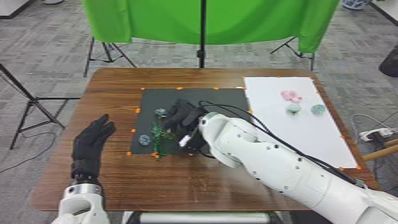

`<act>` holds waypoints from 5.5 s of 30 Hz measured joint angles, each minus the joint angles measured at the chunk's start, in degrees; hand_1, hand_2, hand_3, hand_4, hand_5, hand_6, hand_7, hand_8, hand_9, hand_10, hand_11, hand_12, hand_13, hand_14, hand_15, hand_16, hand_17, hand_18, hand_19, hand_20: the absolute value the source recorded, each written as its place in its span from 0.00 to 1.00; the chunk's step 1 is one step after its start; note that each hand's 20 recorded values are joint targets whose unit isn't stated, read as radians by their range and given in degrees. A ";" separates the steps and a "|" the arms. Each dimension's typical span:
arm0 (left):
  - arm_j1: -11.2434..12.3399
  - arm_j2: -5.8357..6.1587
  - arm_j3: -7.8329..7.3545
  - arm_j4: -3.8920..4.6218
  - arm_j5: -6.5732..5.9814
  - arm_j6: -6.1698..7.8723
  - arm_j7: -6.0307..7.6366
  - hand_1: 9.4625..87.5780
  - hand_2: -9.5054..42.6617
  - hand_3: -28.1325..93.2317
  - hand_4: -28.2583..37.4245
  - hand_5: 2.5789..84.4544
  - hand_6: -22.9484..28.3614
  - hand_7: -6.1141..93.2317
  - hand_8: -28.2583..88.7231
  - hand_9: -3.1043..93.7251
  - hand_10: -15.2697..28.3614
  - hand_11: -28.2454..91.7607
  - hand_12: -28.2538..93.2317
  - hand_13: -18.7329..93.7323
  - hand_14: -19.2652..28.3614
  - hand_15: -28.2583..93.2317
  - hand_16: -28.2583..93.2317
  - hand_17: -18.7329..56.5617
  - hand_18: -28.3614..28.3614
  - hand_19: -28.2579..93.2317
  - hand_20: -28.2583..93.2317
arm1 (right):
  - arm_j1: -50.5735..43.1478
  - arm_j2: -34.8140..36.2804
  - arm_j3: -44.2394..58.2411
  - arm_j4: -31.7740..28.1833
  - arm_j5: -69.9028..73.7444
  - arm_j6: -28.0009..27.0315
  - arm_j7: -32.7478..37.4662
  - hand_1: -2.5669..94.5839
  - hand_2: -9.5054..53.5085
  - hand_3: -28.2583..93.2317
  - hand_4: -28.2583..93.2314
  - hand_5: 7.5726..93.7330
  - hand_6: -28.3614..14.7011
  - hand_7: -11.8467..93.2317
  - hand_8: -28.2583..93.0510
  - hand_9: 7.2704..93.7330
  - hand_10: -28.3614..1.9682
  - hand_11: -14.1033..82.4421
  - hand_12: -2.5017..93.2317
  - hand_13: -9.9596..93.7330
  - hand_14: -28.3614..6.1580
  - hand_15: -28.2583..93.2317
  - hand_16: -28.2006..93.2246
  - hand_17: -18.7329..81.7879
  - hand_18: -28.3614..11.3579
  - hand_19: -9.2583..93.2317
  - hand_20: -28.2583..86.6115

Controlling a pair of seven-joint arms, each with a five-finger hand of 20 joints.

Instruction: Arrange flowers

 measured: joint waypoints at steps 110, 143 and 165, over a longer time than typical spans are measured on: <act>1.06 -1.08 -0.48 -0.62 0.14 -0.91 -1.53 0.21 0.38 0.76 0.00 0.51 0.53 0.18 0.18 0.49 0.67 0.39 0.32 0.46 0.76 0.42 0.22 0.33 0.69 0.31 0.37 | -1.31 13.26 -4.67 -8.22 -28.19 1.85 -3.12 0.51 0.00 0.74 0.08 0.69 0.67 0.27 0.17 0.80 0.50 0.37 0.28 0.94 0.74 0.73 0.53 0.83 0.44 1.00 0.77; 1.49 -1.02 -0.64 -0.84 0.16 -0.94 -1.79 0.21 0.38 0.76 0.00 0.51 0.53 0.18 0.18 0.49 0.67 0.39 0.32 0.46 0.76 0.42 0.22 0.33 0.69 0.31 0.37 | -11.81 26.38 25.60 -1.11 -36.19 -11.01 13.35 0.40 0.00 0.73 0.11 0.45 0.64 0.18 0.19 0.44 0.28 0.21 0.24 0.85 0.59 0.72 0.50 0.74 0.32 1.00 0.68; 1.47 -1.15 -0.69 -0.84 0.17 -0.91 -1.79 0.21 0.38 0.76 0.00 0.52 0.53 0.18 0.18 0.49 0.67 0.39 0.32 0.46 0.76 0.42 0.22 0.33 0.68 0.31 0.37 | -16.46 26.18 27.96 4.20 -39.40 -12.50 19.40 0.66 0.00 0.67 0.12 0.68 0.66 0.27 0.28 0.74 0.48 0.28 0.36 0.93 0.75 0.78 0.47 0.84 0.42 1.00 0.77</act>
